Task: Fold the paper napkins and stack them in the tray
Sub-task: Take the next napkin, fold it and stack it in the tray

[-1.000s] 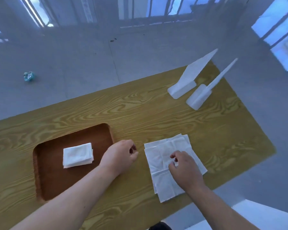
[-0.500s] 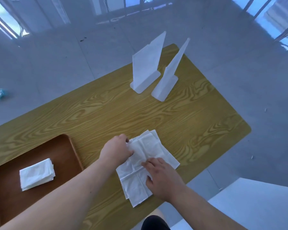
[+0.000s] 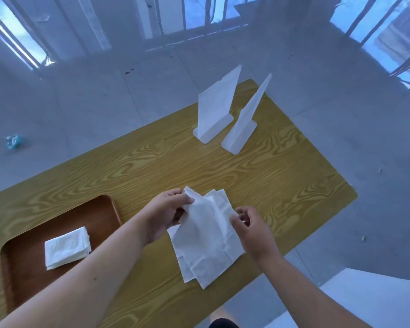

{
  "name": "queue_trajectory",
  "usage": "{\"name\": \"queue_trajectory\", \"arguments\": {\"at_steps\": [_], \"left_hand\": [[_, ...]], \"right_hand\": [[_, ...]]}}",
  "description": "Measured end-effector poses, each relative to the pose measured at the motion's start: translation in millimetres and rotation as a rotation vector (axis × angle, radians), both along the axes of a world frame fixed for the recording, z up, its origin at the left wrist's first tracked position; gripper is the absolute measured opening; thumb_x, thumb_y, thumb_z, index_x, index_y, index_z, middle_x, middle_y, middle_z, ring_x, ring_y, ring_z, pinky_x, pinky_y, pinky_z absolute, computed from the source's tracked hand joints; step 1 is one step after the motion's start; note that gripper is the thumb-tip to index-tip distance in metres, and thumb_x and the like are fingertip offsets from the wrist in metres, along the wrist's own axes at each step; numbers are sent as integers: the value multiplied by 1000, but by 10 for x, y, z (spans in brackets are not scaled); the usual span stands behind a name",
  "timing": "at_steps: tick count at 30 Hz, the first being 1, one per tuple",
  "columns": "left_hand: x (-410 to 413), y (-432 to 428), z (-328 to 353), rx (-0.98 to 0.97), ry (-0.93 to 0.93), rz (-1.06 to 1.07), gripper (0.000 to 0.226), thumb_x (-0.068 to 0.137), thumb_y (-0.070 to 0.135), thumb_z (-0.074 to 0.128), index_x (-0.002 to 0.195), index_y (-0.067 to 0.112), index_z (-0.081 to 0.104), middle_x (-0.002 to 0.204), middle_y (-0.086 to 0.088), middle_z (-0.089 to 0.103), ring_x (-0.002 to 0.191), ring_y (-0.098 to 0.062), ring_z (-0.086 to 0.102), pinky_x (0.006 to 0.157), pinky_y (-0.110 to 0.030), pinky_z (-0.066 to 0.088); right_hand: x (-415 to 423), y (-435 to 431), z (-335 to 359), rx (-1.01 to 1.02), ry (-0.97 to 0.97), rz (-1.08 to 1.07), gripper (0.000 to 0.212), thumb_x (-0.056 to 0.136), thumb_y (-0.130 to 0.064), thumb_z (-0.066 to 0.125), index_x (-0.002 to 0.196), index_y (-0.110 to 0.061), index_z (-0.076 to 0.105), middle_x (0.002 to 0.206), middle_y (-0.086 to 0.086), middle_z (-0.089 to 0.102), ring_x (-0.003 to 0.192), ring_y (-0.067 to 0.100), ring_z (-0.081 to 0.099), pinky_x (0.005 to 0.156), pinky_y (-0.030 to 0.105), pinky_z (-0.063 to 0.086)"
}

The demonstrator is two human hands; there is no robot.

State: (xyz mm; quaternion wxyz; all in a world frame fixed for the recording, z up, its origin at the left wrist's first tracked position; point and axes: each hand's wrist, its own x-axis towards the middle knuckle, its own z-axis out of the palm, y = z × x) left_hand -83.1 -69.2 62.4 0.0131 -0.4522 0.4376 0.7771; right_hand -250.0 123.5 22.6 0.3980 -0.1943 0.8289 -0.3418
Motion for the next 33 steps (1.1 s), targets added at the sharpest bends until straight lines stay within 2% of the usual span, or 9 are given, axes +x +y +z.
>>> {"name": "queue_trajectory", "arguments": {"at_steps": [6,10,13,17,22,25,28,31,33], "left_hand": [[597,-219,523,231,272,307,36,90,25,62,117,3,73,98,-14,74,87,-29,72,75,-36,60],[1114,-379,770,215,373,441,40,88,27,64,121,5,73,88,-11,75,77,-27,73,69,-39,61],[1538,-488,915,179,415,534,51,84,27,67,130,5,71,97,-11,69,87,-28,67,82,-42,56],[2065,-551,998,166,444,663,54,82,25,67,133,6,70,110,-13,68,102,-33,62,96,-49,49],[2554,-548,1056,157,407,771,63,83,26,63,141,1,62,118,-17,65,111,-38,60,110,-52,44],[2781,-563,1017,135,368,726,41,85,26,65,116,3,76,104,-13,76,98,-30,74,90,-42,61],[2900,-553,974,7,202,647,57,85,32,70,130,-3,68,119,-21,72,109,-41,67,95,-48,53],[2930,-540,945,-262,17,554,52,78,37,75,115,1,71,92,-13,67,79,-30,56,76,-41,46],[2927,-535,921,-355,-62,482,34,80,37,73,100,10,75,78,-4,68,64,-19,53,61,-30,43]], "right_hand": [[275,-478,286,-60,-701,-59,78,75,-76,71,131,-23,61,129,9,73,118,26,68,95,42,56],[824,-969,486,-103,-826,72,98,64,-83,66,138,-19,59,139,8,68,135,27,58,108,46,50],[1266,-1335,659,-137,-881,159,102,69,-83,64,146,-17,52,149,11,59,148,32,44,122,54,36],[1899,-1706,877,-184,-986,251,142,46,-89,79,159,-14,38,161,16,46,152,33,39,125,57,30],[2495,-1979,958,-246,-1109,255,91,89,-73,53,156,-13,47,156,16,55,146,33,51,126,58,30],[2618,-2088,1054,-270,-1195,244,94,91,-76,46,155,-8,49,158,21,51,149,38,45,127,58,27],[2672,-2154,1126,-284,-1309,300,103,87,-85,41,153,-6,52,157,24,51,148,42,46,123,57,33],[2737,-2190,1182,-267,-1256,368,103,89,-86,36,154,-7,50,159,29,45,146,43,45,127,58,25],[2789,-2208,1194,-261,-1188,386,93,93,-79,40,152,-8,52,154,30,50,133,39,55,122,56,35]]}}
